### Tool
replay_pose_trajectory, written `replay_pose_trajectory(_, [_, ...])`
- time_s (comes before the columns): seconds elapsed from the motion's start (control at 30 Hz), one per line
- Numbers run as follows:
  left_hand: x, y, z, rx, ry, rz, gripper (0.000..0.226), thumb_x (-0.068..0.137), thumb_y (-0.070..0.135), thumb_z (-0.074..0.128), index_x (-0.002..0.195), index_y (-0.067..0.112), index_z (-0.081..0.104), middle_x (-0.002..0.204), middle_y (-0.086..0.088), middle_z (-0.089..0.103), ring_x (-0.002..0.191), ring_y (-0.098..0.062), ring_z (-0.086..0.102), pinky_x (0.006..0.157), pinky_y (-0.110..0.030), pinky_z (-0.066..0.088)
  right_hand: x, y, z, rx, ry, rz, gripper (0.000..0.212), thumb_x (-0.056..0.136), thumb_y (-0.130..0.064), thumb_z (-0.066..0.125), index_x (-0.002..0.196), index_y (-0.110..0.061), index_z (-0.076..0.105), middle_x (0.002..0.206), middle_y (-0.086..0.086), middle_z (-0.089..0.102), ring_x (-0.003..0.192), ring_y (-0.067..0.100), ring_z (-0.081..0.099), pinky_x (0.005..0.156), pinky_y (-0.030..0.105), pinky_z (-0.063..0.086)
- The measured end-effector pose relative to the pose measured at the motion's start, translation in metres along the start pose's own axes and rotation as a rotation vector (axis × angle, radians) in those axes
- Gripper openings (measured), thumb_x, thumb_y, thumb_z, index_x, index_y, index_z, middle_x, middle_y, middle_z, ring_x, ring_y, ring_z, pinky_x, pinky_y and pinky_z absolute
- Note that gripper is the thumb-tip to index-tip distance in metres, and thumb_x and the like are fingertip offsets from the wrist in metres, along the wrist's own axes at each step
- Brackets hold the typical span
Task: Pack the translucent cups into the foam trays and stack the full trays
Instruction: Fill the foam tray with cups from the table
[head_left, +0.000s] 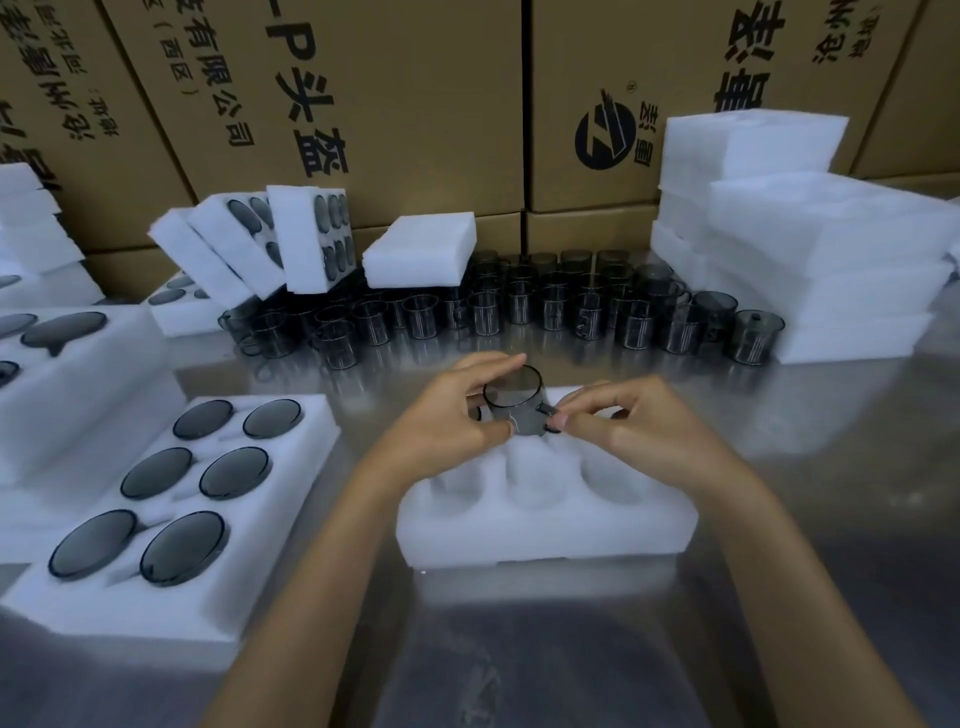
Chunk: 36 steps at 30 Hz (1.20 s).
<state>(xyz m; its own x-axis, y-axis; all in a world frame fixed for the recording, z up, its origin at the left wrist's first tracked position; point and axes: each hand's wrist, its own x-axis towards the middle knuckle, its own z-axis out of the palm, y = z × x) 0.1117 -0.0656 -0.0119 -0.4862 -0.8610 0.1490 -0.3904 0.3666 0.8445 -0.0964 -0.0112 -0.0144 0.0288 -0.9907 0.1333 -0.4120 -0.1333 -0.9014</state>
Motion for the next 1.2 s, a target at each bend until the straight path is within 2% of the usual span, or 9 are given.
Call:
replay_pose_trajectory(0.23, [0.0, -0.002, 0.007, 0.175, -0.02, 0.052, 0.066, 0.088, 0.002, 0.063, 0.145, 0.031, 0.048, 0.144, 0.024, 0.04, 0.13, 0.016, 0.033, 0.098, 0.005, 0.021, -0.001, 0.004, 0.003, -0.102, -0.067, -0.035, 0.005, 0.08, -0.028, 0.082, 0.083, -0.024, 0.082, 0.1, -0.007, 0.066, 0.108, 0.007, 0.051, 0.091, 0.01, 0.027])
replay_pose_trajectory(0.47, [0.003, -0.008, 0.019, 0.348, -0.066, 0.068, 0.051, 0.098, 0.015, 0.051, 0.146, 0.028, 0.047, 0.156, 0.017, 0.035, 0.146, 0.0, 0.025, 0.121, -0.026, 0.02, 0.002, 0.003, 0.003, -0.107, 0.149, -0.061, 0.005, 0.086, -0.023, 0.075, 0.088, -0.027, 0.078, 0.101, -0.008, 0.066, 0.093, 0.004, 0.057, 0.076, 0.012, 0.038])
replay_pose_trajectory(0.53, [0.004, -0.011, 0.019, 0.317, -0.049, 0.058, 0.045, 0.102, 0.016, 0.045, 0.145, 0.029, 0.049, 0.155, 0.018, 0.036, 0.145, 0.002, 0.024, 0.123, -0.027, 0.016, 0.002, 0.003, 0.005, -0.169, 0.194, -0.096, 0.011, 0.088, -0.023, 0.073, 0.098, -0.028, 0.075, 0.107, -0.009, 0.066, 0.1, 0.006, 0.054, 0.084, 0.012, 0.038])
replay_pose_trajectory(0.63, [0.004, -0.015, 0.021, 0.373, -0.03, 0.053, 0.046, 0.105, 0.02, 0.04, 0.148, 0.035, 0.043, 0.155, 0.016, 0.038, 0.148, -0.003, 0.021, 0.124, -0.03, 0.011, 0.001, 0.004, 0.008, -0.368, 0.117, -0.122, 0.024, 0.089, -0.03, 0.072, 0.113, -0.035, 0.073, 0.123, -0.017, 0.061, 0.121, 0.011, 0.045, 0.109, 0.034, 0.029])
replay_pose_trajectory(0.87, [0.002, -0.017, 0.027, 0.471, -0.013, -0.026, 0.048, 0.104, 0.036, 0.042, 0.149, 0.048, 0.031, 0.157, 0.007, 0.038, 0.152, -0.015, 0.01, 0.124, -0.04, 0.014, 0.003, 0.008, 0.011, -0.57, 0.075, -0.089, 0.025, 0.089, -0.041, 0.07, 0.114, -0.042, 0.072, 0.136, -0.021, 0.054, 0.131, 0.006, 0.035, 0.099, 0.027, 0.013])
replay_pose_trajectory(0.97, [0.003, -0.013, 0.021, 0.334, -0.023, -0.023, 0.047, 0.103, 0.03, 0.048, 0.147, 0.044, 0.04, 0.147, 0.005, 0.052, 0.143, -0.017, 0.036, 0.119, -0.038, 0.027, 0.006, 0.011, 0.008, -0.336, 0.078, -0.078, 0.015, 0.089, -0.033, 0.072, 0.102, -0.037, 0.078, 0.126, -0.023, 0.06, 0.124, -0.001, 0.044, 0.107, 0.027, 0.017])
replay_pose_trajectory(1.03, [0.004, -0.007, 0.012, 0.138, 0.052, -0.002, 0.044, 0.102, 0.019, 0.052, 0.142, 0.035, 0.049, 0.14, 0.009, 0.057, 0.124, -0.016, 0.055, 0.11, -0.035, 0.04, 0.008, 0.012, -0.001, 0.076, 0.173, -0.042, 0.013, 0.09, -0.02, 0.071, 0.092, -0.028, 0.081, 0.114, -0.017, 0.07, 0.111, -0.004, 0.059, 0.101, 0.022, 0.039])
replay_pose_trajectory(1.1, [0.016, -0.009, 0.0, 0.083, 0.172, 0.009, 0.04, 0.1, 0.008, 0.051, 0.136, 0.024, 0.057, 0.135, 0.005, 0.061, 0.123, -0.012, 0.057, 0.108, -0.029, 0.041, 0.014, 0.021, -0.014, 0.279, 0.351, 0.015, 0.014, 0.091, -0.019, 0.069, 0.091, -0.026, 0.081, 0.102, -0.015, 0.075, 0.101, -0.002, 0.066, 0.085, 0.017, 0.049])
replay_pose_trajectory(1.2, [0.053, -0.02, -0.022, 0.22, 0.226, -0.071, 0.037, 0.099, 0.005, 0.05, 0.131, 0.018, 0.059, 0.121, -0.002, 0.065, 0.112, -0.012, 0.059, 0.094, -0.017, 0.044, 0.025, 0.042, -0.016, 0.355, 0.444, 0.155, 0.011, 0.089, -0.022, 0.07, 0.091, -0.026, 0.08, 0.091, -0.013, 0.076, 0.092, 0.009, 0.069, 0.083, 0.028, 0.053])
